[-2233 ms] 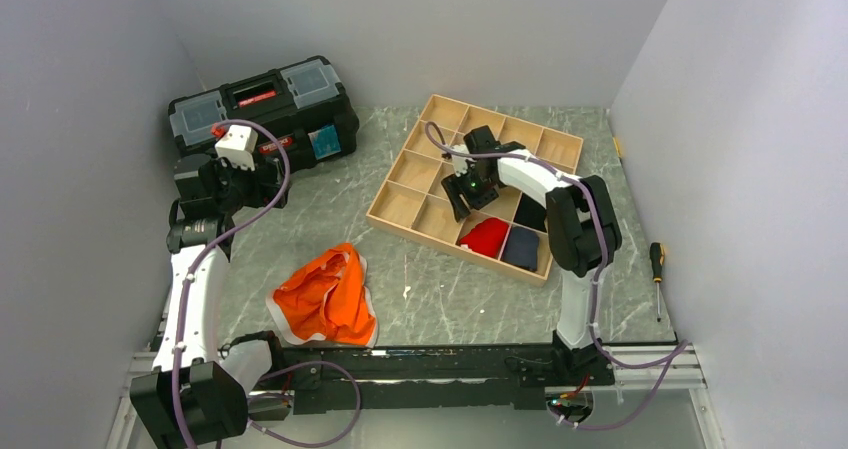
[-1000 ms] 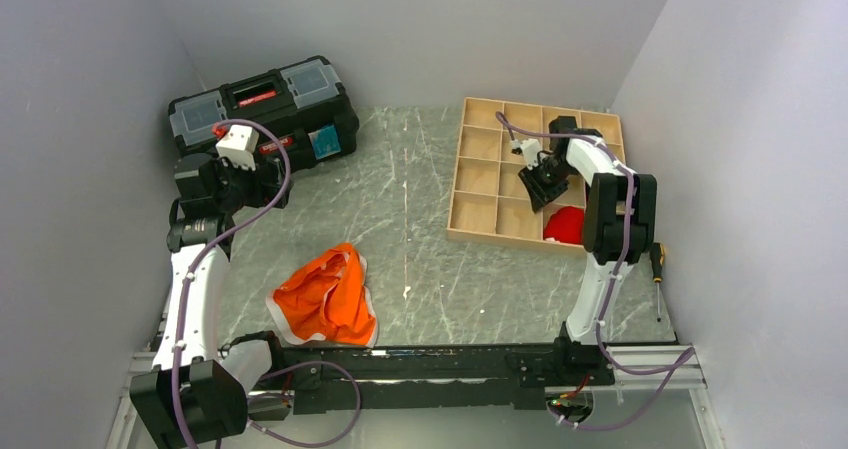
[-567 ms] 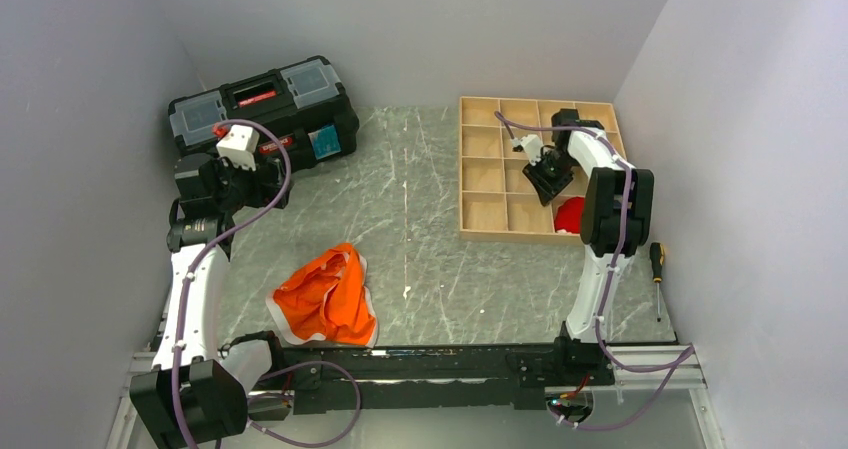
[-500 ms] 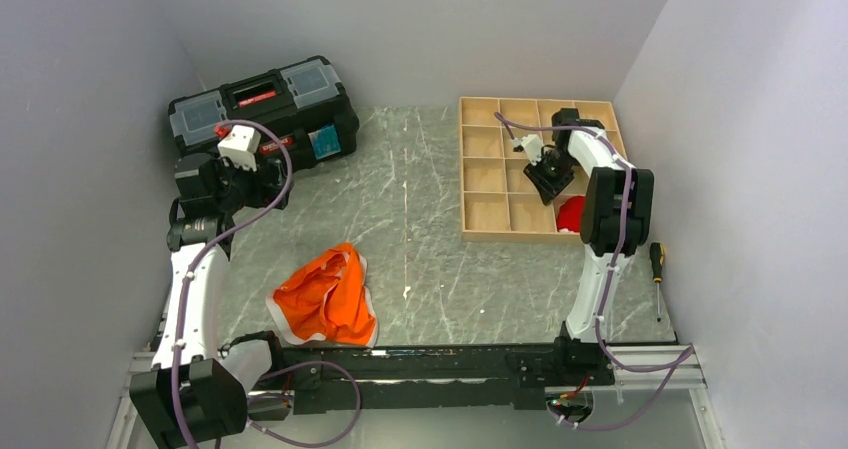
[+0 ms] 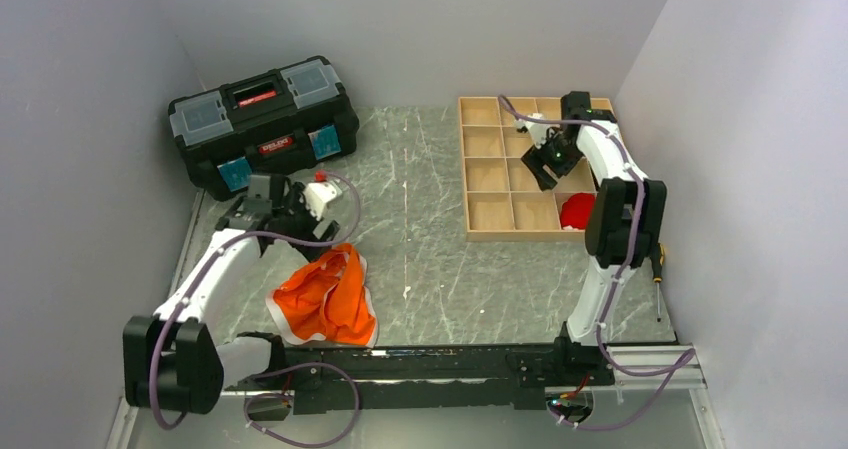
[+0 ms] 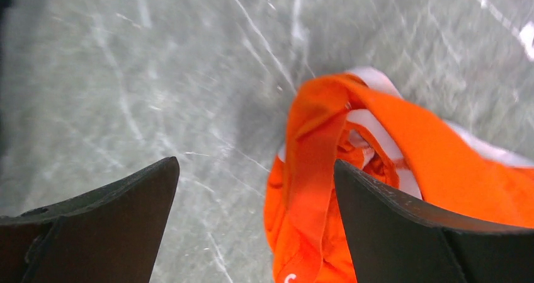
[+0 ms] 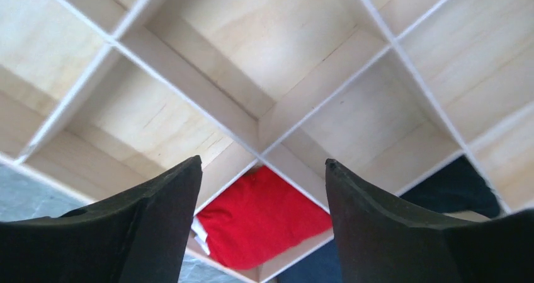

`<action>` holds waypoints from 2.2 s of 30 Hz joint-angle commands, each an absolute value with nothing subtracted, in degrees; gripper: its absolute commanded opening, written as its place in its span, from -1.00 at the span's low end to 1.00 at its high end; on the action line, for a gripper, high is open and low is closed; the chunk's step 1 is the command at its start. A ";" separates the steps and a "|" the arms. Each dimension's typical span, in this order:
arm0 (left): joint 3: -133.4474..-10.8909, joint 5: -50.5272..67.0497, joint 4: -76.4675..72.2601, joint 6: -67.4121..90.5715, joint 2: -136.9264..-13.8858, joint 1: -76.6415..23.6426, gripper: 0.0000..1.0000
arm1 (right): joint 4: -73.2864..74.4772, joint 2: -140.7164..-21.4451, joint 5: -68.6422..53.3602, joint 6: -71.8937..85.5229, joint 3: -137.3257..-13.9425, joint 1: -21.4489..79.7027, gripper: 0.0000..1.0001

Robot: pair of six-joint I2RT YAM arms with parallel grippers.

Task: Roll the underwear
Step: Pick up the underwear from the corner of the board, then place the underwear at the center of the board.

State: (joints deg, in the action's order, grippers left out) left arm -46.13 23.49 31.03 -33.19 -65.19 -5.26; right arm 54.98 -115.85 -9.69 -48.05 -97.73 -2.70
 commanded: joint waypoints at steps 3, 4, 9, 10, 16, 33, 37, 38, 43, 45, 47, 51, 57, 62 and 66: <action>-44.12 15.41 32.00 -39.83 -74.12 -12.66 0.89 | 50.99 -101.24 -23.64 -41.53 -94.63 -2.03 0.54; -44.09 14.86 31.61 -39.85 -75.91 -13.59 0.82 | 50.48 -99.50 -25.21 -40.63 -93.58 -1.67 0.54; -47.46 15.33 33.14 -38.00 -82.81 -16.60 -0.10 | 51.64 -94.10 -29.57 -37.26 -91.79 3.05 0.54; -48.64 16.92 33.89 -37.34 -83.55 -16.72 -0.29 | 51.84 -93.48 -30.17 -36.65 -91.64 4.07 0.54; -60.07 34.65 41.20 -33.69 -83.54 -16.76 -1.00 | 50.97 -91.59 -35.85 -32.75 -90.87 10.16 0.54; -71.45 57.36 36.53 -24.52 -67.08 -16.70 -0.79 | 47.89 -98.45 -62.57 -26.87 -93.77 17.52 0.59; -64.86 56.47 32.70 -24.57 -63.89 -16.69 -0.64 | 46.43 -100.55 -68.34 -25.91 -91.34 20.52 0.60; -63.60 56.09 32.12 -24.25 -63.93 -16.68 -0.61 | 47.63 -101.77 -69.20 -26.39 -91.89 21.81 0.60; -61.35 56.42 33.14 -25.48 -65.63 -16.68 -0.44 | 51.38 -108.23 -68.07 -29.62 -93.03 26.50 0.59; -60.67 56.21 32.92 -24.79 -66.14 -16.67 -0.40 | 55.58 -111.39 -67.75 -33.45 -94.38 27.44 0.56; -60.15 55.55 33.26 -24.84 -65.93 -16.69 -0.38 | 57.84 -113.18 -67.12 -35.46 -94.55 27.97 0.54; -57.96 52.67 30.82 -23.99 -64.27 -16.64 -0.39 | 55.54 -112.91 -64.58 -35.34 -91.34 28.57 0.51; -57.63 46.70 30.08 -24.74 -64.70 -15.25 -0.39 | 49.30 -109.93 -58.63 -31.17 -87.72 28.65 0.50; -56.51 43.09 34.51 -26.69 -66.94 -12.04 -0.24 | 46.29 -109.46 -57.95 -27.92 -86.75 28.99 0.50; -53.63 43.42 37.50 -27.50 -67.44 -5.36 -0.01 | 42.10 -108.46 -55.14 -24.51 -84.57 31.80 0.52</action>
State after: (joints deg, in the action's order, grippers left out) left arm -56.07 44.62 33.52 -25.71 -66.87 -10.66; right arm 48.10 -112.22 -57.52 -27.75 -86.56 29.06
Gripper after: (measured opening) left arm 0.446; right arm 0.755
